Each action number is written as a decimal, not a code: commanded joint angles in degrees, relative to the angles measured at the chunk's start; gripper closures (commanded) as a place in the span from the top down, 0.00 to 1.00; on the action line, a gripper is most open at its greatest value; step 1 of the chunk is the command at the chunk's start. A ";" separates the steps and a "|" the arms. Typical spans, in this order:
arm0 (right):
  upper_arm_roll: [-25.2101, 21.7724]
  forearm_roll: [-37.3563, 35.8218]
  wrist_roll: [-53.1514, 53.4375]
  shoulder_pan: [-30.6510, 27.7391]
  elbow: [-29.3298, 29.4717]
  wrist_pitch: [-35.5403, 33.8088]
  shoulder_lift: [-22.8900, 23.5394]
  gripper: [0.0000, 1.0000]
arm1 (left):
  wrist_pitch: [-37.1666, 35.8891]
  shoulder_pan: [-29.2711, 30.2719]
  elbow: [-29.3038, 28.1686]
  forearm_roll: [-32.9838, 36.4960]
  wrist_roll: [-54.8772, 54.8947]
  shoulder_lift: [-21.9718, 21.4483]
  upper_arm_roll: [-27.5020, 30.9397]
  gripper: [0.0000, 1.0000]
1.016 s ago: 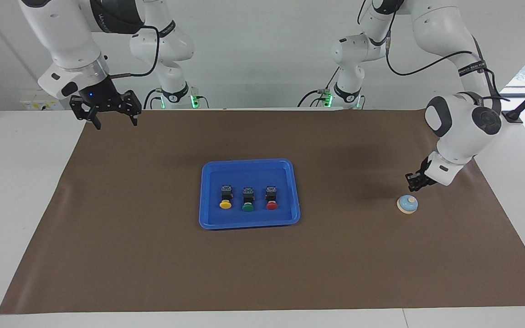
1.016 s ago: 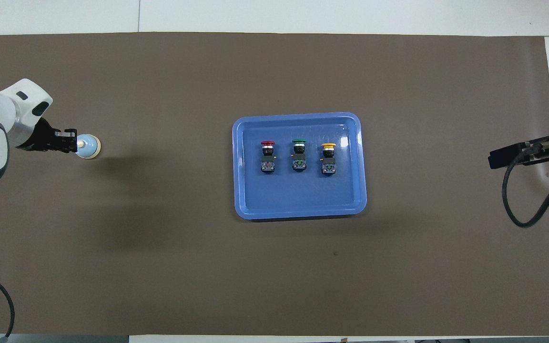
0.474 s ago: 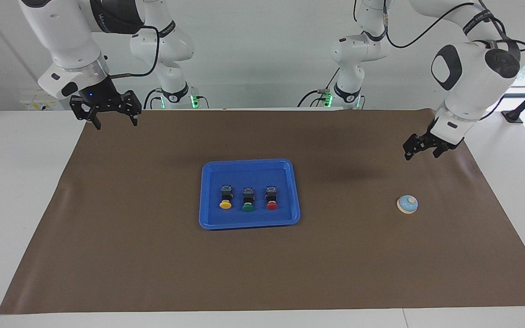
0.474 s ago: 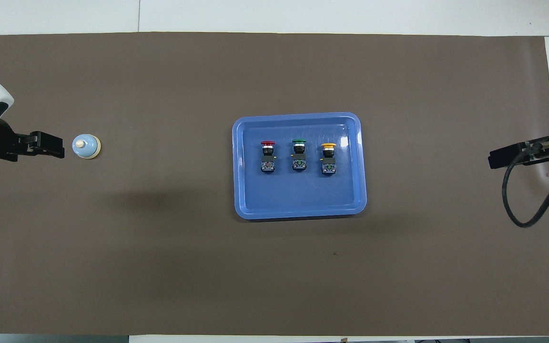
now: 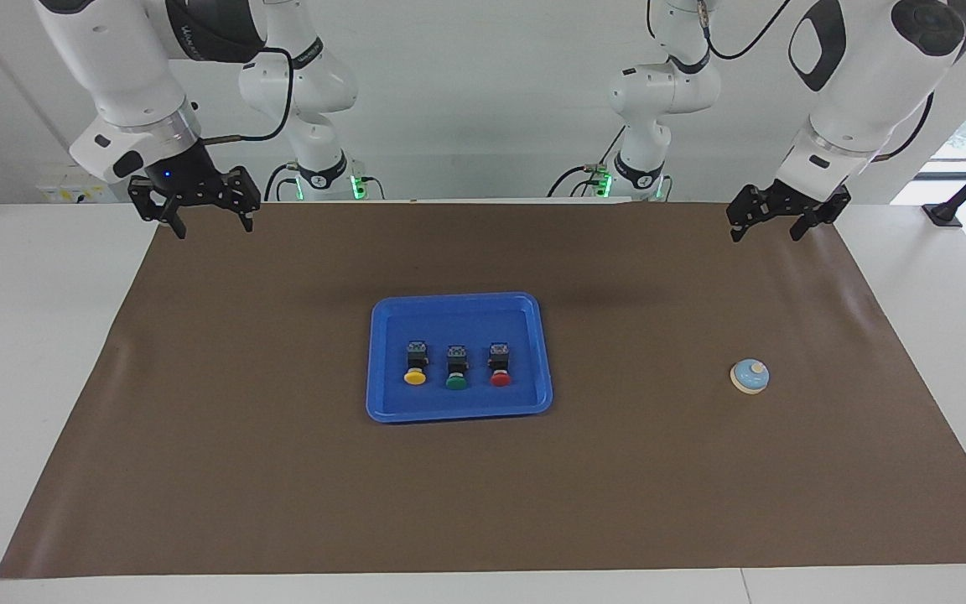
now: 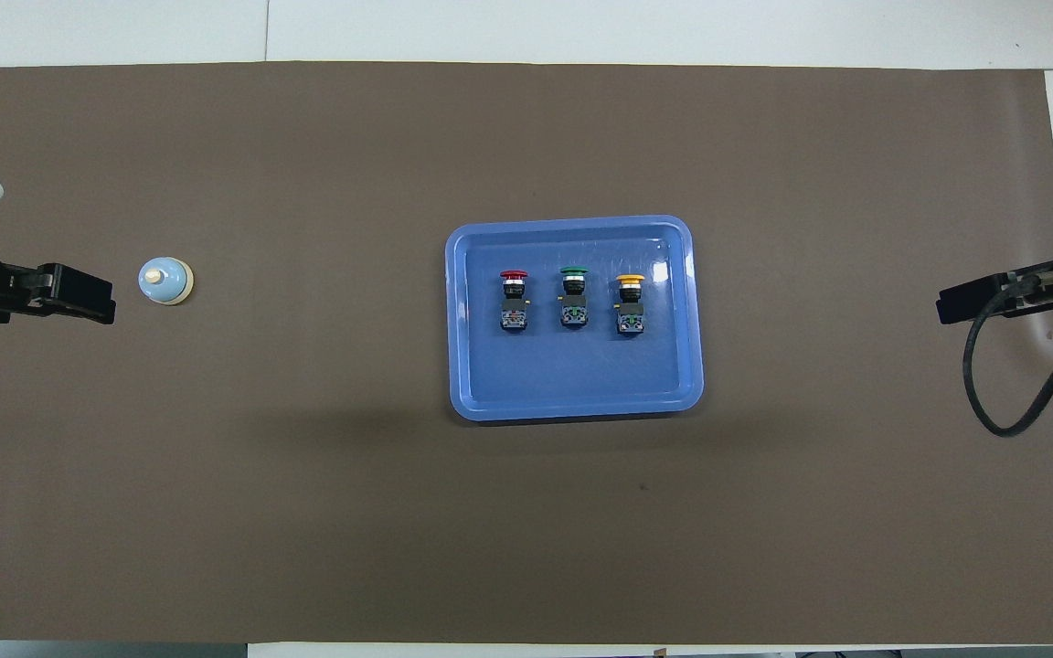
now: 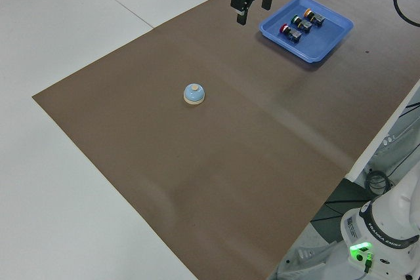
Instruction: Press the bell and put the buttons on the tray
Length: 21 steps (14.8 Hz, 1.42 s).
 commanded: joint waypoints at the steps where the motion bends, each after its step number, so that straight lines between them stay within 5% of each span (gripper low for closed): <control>1: 0.02 0.56 0.68 -0.27 0.25 -1.12 0.07 1.00 | -2.63 -0.89 3.33 0.58 0.15 0.25 0.61 1.00; 21: 0.11 0.56 0.68 -0.27 0.25 -1.12 0.07 1.00 | -1.49 0.78 1.05 0.49 0.32 -1.95 1.58 1.00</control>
